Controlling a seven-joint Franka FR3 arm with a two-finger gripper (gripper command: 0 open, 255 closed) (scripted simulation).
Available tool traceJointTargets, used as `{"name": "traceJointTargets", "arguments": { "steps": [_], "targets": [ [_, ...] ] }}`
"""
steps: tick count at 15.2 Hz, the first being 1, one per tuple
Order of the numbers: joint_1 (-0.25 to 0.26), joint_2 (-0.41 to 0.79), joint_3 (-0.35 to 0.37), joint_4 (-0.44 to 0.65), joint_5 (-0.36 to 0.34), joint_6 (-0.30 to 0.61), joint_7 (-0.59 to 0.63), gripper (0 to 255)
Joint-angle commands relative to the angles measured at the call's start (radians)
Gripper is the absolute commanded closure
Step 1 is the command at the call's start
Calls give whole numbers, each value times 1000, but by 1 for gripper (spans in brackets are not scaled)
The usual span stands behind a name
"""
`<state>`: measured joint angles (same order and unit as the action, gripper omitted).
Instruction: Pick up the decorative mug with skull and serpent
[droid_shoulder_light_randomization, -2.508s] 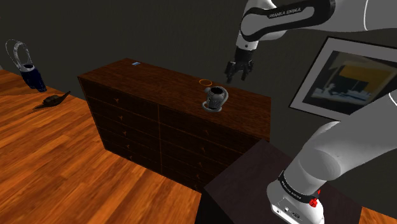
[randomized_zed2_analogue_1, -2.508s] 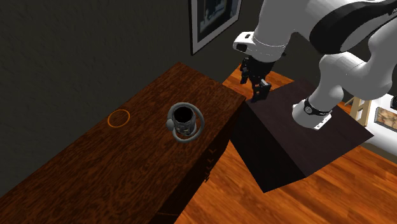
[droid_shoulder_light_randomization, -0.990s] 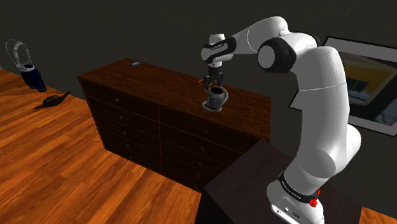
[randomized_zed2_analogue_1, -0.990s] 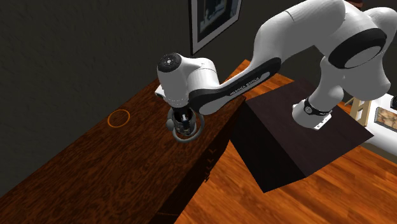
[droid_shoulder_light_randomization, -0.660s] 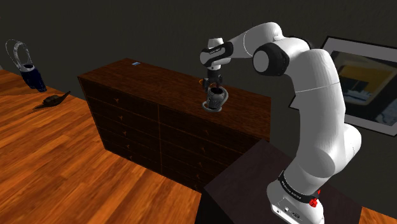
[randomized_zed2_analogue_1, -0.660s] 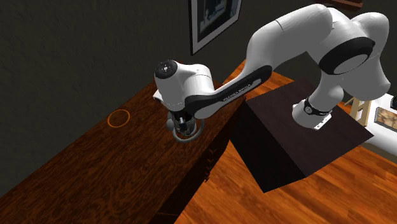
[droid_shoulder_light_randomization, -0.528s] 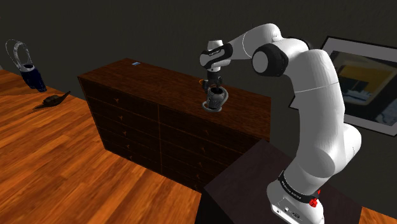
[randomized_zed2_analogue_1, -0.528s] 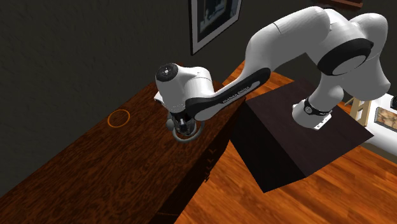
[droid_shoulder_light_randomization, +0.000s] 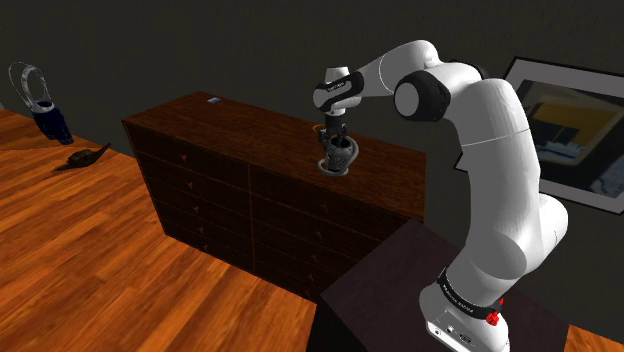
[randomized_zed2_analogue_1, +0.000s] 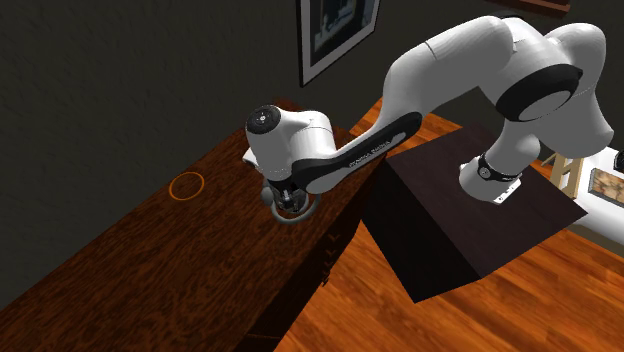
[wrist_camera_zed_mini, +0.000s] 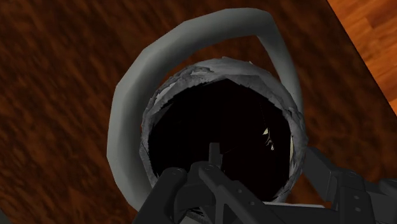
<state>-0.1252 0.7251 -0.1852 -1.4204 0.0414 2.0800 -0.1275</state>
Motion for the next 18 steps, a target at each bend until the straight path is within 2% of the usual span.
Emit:
{"name": "traceJointTargets", "arguments": {
  "steps": [1, 5, 18],
  "targets": [
    [0, 2, 0, -1, 0, 0, 0, 255],
    [-1, -1, 0, -4, 0, 1, -1, 255],
    [3, -77, -9, 49, -10, -128, -4, 255]
  ]
}}
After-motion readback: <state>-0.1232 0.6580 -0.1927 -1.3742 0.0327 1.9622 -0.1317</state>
